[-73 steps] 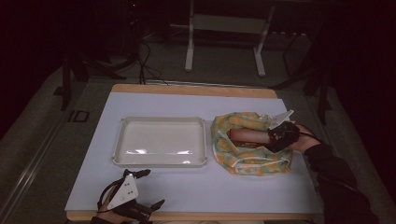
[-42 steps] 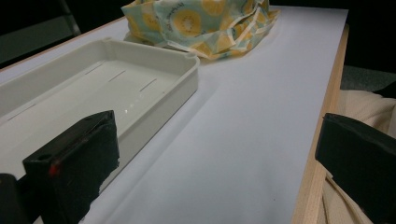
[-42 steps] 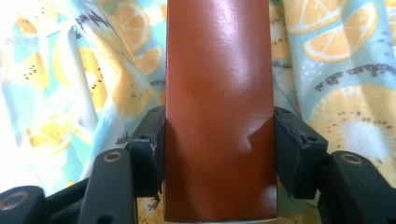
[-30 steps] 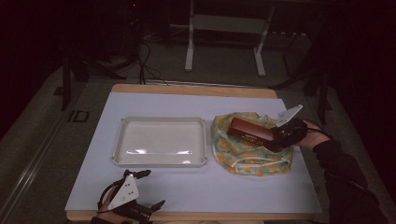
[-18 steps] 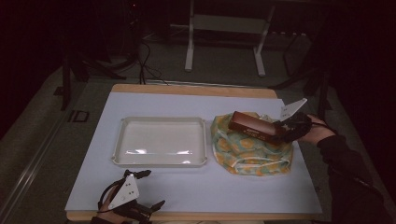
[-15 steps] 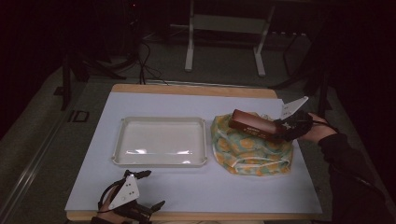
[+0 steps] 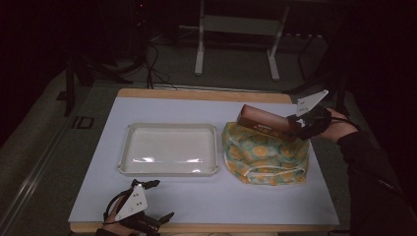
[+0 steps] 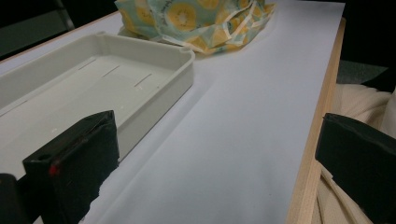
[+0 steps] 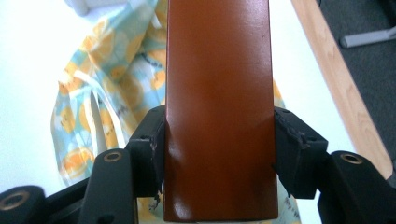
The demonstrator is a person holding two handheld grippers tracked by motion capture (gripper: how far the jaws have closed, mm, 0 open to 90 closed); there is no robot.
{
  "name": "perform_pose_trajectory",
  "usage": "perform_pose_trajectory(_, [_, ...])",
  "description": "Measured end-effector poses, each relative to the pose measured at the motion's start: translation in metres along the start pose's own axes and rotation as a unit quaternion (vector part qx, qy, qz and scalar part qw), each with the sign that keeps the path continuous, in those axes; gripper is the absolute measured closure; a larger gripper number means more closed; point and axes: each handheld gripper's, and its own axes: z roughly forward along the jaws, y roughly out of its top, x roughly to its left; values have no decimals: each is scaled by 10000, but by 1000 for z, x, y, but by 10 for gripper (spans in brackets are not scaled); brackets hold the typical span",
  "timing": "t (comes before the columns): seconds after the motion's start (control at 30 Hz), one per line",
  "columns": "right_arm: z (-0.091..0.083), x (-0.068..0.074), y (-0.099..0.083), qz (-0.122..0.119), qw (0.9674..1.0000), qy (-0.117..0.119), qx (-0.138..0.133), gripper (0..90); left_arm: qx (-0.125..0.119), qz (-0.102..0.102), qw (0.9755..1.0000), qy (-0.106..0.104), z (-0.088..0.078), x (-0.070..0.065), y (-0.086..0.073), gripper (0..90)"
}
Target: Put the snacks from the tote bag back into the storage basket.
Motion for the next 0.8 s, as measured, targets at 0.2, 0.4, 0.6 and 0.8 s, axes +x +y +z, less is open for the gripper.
perform_pose_trajectory(0.2, [1,2,19,-210,9997,65,44,428,-23,-13,10000,3,-1,0,0,0])
perform_pose_trajectory(0.4, [7,7,38,-422,9989,165,70,428,-15,11,10000,-26,-1,0,0,0])
perform_pose_trajectory(0.6, [15,11,56,-595,9979,238,26,428,-18,25,10000,-34,-1,-1,0,0])
perform_pose_trajectory(0.8, [24,16,72,-735,9967,350,0,428,1,42,10000,-69,-1,-1,0,0])
